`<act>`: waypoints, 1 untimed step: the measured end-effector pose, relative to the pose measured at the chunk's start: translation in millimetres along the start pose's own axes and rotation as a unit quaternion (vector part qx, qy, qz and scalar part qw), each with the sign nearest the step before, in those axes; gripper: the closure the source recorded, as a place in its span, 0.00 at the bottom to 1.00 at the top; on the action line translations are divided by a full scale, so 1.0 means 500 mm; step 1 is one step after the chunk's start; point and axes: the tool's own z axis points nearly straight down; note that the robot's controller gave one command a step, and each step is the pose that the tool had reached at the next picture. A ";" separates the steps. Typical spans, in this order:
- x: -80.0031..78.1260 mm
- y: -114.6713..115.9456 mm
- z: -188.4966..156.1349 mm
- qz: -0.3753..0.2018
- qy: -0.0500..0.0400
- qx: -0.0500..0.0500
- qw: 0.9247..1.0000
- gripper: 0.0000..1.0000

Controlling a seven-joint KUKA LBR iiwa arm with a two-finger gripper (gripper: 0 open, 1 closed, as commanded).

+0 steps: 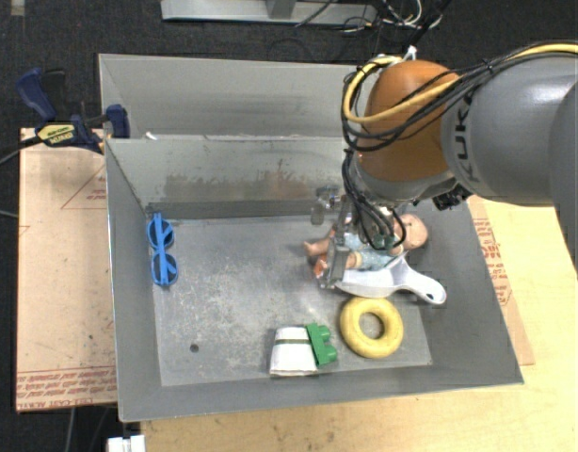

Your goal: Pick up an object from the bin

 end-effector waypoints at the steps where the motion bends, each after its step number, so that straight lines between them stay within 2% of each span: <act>1: -0.018 -0.024 0.041 0.018 0.004 -0.002 1.000 0.00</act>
Offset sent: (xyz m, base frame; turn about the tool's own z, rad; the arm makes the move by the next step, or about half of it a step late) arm 0.0033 -0.0908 -0.0769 -0.7305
